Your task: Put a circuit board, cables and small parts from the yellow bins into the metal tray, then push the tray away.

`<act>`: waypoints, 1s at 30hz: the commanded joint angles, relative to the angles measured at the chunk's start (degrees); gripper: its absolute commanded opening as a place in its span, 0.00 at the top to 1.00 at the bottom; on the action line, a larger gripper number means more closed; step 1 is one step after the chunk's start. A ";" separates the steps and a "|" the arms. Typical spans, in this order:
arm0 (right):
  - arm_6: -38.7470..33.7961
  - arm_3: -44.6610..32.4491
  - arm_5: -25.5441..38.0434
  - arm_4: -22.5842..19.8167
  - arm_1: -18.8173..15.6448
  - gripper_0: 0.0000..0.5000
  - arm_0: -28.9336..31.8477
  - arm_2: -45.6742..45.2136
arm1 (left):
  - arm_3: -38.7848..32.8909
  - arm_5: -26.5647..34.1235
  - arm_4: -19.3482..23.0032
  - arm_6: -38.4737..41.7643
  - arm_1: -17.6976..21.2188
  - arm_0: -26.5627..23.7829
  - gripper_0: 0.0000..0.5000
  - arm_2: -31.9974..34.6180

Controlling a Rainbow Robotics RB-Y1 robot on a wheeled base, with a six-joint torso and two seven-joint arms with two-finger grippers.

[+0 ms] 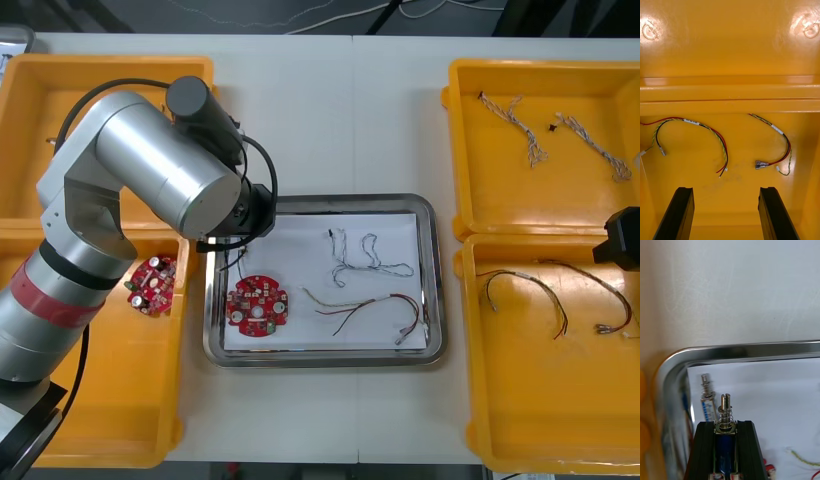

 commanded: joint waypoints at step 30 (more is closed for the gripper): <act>-1.79 -1.67 0.20 -0.48 -2.33 0.00 0.71 -1.70 | 5.15 -11.78 -5.59 12.28 1.24 0.91 1.00 -10.58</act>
